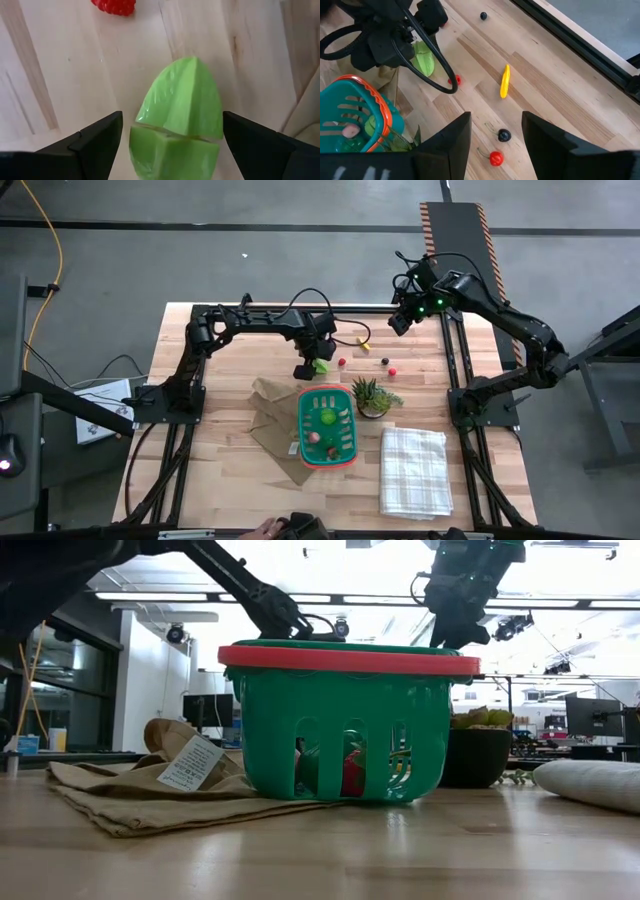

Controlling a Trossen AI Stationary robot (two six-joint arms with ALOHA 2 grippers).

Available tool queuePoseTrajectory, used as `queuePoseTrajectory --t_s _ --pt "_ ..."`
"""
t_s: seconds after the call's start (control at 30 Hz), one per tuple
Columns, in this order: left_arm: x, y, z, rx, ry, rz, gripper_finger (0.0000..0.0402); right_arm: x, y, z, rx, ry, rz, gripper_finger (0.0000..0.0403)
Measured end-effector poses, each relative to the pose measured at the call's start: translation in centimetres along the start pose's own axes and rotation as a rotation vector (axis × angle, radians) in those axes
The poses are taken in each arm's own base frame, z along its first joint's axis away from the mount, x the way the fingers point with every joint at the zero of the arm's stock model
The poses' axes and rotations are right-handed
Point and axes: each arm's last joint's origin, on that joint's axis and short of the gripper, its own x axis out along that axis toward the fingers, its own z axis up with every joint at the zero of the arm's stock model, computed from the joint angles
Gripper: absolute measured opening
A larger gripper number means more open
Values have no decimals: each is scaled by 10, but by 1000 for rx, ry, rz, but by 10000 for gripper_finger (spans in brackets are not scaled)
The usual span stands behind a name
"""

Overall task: Pick and placing Produce into tupperware
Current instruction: Put the green starfruit into the green basket

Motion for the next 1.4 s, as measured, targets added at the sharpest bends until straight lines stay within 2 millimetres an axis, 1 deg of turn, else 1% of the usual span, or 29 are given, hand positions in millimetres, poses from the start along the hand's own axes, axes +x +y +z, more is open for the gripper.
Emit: queuePoseTrajectory --t_s 0.37,0.7,0.87,1.4 --pt "0 0 0 0 1 2 323 0 0 0 0 0 0 167" --pt "0 1 0 3 14 33 258 0 0 0 0 -1 0 167" --pt "0 2 0 4 15 38 240 0 0 0 -1 -4 0 167" --pt "0 1 -1 2 23 31 235 0 0 0 -1 -4 0 167"
